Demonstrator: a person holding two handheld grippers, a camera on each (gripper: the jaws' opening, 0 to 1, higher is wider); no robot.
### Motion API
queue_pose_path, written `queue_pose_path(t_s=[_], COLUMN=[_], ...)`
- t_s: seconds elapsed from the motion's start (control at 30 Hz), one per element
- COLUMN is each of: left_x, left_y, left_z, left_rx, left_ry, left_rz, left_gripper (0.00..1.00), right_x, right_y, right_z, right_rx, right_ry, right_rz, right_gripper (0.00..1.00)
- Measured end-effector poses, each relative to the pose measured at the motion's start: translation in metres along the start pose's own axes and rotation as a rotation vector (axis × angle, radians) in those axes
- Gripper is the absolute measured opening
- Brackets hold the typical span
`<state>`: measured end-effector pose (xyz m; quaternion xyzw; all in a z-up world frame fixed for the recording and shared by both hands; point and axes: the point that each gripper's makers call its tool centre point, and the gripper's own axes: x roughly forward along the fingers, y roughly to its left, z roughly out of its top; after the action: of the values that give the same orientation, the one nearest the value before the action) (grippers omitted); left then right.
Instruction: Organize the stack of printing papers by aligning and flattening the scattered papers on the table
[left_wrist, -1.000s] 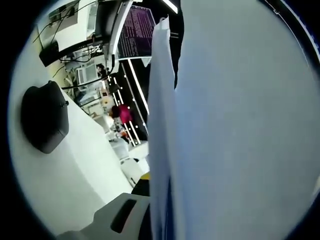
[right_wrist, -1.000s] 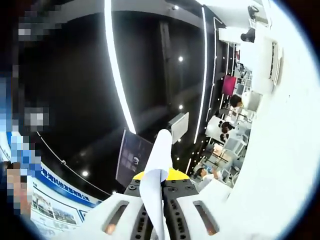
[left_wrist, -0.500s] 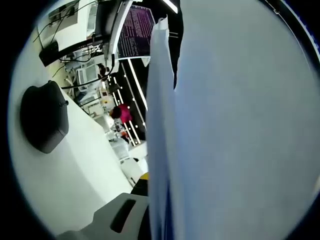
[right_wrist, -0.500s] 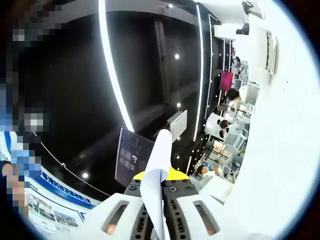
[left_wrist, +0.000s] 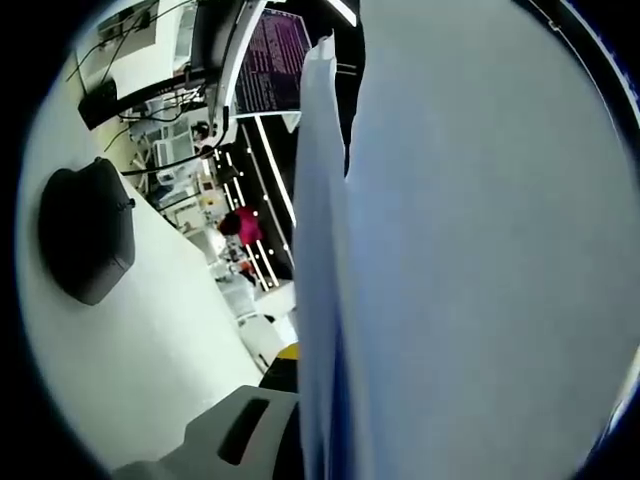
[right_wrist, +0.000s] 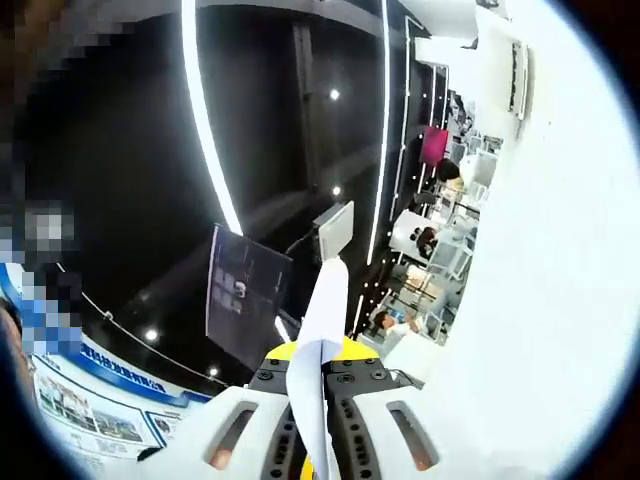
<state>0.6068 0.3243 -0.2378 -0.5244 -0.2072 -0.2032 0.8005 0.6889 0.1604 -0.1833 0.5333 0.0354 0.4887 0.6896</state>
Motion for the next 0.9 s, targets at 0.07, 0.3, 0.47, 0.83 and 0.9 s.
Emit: queue_pose_path(t_s=[0.07,0.3,0.47,0.83,0.9], left_x=[0.0,0.0,0.0,0.0,0.0], left_y=[0.0,0.0,0.0,0.0,0.0], left_z=[0.0,0.001,0.001,0.002,0.002], left_rx=[0.002,0.003,-0.001,-0.002,0.003], left_ry=[-0.002,-0.004,-0.004,-0.014,-0.012], left_rz=[-0.002,-0.004,-0.002,0.0,0.0], left_gripper=[0.13,0.13,0.15,0.17,0.17], right_x=[0.0,-0.006,-0.011,-0.022,-0.027], right_y=[-0.002,-0.018,-0.022,-0.032,-0.032], right_z=[-0.004,-0.016,-0.028,-0.064,-0.067], right_rx=[-0.003,-0.016,-0.015,-0.166,-0.179], right_ry=[0.003,0.016,0.044,0.166,0.167], right_rz=[-0.006,-0.072,-0.083,-0.137,-0.146], right_gripper=[0.0,0.0,0.0,0.0,0.0])
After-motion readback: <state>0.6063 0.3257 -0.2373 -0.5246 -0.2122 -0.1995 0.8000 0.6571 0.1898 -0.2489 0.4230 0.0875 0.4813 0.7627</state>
